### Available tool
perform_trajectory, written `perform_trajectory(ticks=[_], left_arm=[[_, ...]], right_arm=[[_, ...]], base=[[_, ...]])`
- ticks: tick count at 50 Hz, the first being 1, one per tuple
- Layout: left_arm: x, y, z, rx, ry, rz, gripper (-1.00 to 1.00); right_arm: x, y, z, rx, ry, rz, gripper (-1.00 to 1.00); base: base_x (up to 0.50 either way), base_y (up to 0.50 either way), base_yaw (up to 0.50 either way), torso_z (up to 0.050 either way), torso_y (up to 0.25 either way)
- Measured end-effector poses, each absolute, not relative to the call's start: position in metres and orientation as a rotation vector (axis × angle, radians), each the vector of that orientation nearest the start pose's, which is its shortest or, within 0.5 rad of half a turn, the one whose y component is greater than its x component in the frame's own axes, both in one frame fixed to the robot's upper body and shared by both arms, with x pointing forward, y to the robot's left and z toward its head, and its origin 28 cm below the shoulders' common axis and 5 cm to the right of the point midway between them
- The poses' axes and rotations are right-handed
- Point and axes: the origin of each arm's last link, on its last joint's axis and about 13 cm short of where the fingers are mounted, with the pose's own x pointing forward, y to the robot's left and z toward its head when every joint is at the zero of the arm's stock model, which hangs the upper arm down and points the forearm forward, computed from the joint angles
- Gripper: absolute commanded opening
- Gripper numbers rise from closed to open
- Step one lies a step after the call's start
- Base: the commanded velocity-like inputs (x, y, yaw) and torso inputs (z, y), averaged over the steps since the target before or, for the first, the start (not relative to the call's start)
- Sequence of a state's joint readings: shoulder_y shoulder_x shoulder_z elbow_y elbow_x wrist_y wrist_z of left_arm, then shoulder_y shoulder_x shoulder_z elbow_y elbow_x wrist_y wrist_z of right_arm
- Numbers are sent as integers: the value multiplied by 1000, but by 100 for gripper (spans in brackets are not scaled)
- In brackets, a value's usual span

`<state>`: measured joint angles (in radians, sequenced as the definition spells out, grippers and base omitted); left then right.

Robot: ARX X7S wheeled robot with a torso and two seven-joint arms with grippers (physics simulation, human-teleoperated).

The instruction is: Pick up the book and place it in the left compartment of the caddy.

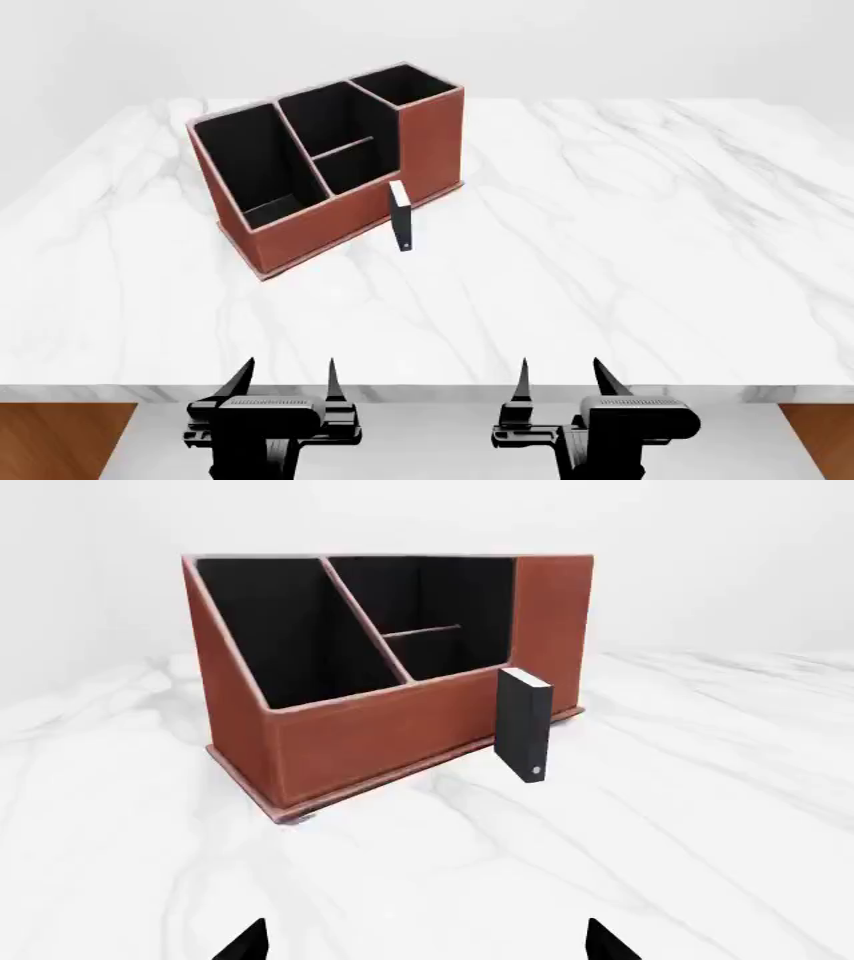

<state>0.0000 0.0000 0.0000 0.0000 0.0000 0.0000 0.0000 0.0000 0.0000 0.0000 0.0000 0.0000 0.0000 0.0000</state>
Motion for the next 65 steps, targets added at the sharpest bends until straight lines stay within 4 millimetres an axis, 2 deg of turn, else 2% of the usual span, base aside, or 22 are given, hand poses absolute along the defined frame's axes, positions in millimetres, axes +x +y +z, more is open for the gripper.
perform_trajectory(ticks=[13,41,45,49,57,65], left_arm=[[210,204,12,17,-6,-15,100],[212,203,9,41,-3,3,100],[212,205,10,46,0,7,100],[212,204,20,49,7,6,100],[217,206,60,71,-30,21,100],[216,209,77,84,-48,40,100]], right_arm=[[211,-98,14,-3,-3,-19,100],[209,-97,11,-48,-6,-27,100],[208,-95,12,-60,-6,-16,100],[209,-94,21,-57,3,0,100],[217,-95,63,-45,-39,9,100],[218,-95,83,-47,-64,25,100]], base=[[0,0,0,0,0],[0,494,0,0,0],[0,97,0,0,0],[0,0,0,0,0],[188,0,0,0,0],[500,0,0,0,0]])
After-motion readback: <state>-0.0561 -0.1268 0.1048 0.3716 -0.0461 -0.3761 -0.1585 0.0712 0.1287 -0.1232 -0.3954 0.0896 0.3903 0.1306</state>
